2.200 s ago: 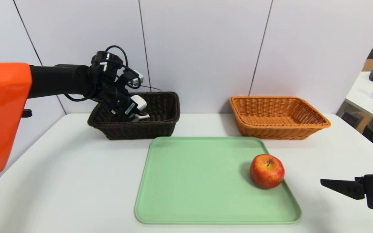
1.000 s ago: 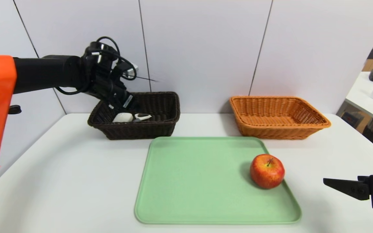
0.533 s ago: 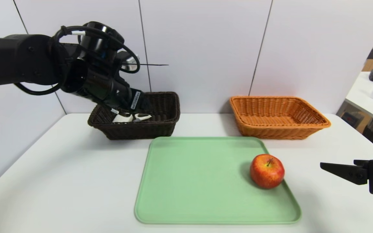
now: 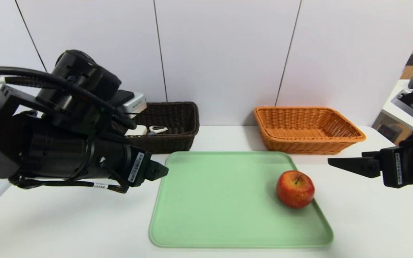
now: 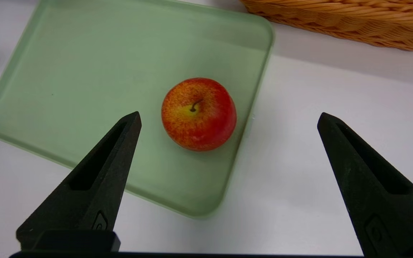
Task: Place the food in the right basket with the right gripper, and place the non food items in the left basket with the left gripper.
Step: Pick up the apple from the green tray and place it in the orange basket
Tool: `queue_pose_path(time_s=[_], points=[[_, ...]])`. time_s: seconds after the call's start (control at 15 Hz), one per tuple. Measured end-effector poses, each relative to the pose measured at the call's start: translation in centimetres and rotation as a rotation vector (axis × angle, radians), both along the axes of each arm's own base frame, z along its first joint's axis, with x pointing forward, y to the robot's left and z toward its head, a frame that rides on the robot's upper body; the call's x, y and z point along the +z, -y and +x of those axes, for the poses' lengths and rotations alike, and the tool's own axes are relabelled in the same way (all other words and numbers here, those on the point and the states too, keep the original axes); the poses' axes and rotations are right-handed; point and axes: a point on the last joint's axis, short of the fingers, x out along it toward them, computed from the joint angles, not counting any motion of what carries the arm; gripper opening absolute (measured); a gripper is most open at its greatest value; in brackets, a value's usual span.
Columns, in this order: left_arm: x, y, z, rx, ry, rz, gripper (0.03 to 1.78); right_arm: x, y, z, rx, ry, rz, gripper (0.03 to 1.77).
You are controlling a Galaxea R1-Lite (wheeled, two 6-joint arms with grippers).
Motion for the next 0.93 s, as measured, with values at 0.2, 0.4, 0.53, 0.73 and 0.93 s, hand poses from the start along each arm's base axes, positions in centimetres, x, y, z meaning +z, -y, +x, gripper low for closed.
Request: queue_pose_path(time_s=[0.2, 0.4, 0.53, 0.73, 0.93], points=[[-0.6, -0.4, -1.1, 0.044, -0.001, -0.009, 1.69, 0.2, -2.0, 1.8, 0.069, -0.062, -0.018, 1.7], [-0.9, -0.6, -1.6, 0.047, -0.006, -0.008, 1.69, -0.3, -3.7, 3.2, 0.115, -0.136, -0.047, 1.7], [-0.9, -0.7, -1.7, 0.046, -0.005, -0.009, 1.69, -1.1, -4.7, 3.9, 0.122, -0.186, -0.085, 1.7], [-0.9, -0.7, -1.8, 0.043, -0.004, -0.009, 1.69, -2.5, -5.7, 4.9, 0.12, -0.231, -0.136, 1.7], [-0.8, -0.7, -1.9, 0.042, -0.002, -0.011, 1.69, -3.6, -6.2, 5.8, 0.117, -0.264, -0.161, 1.7]])
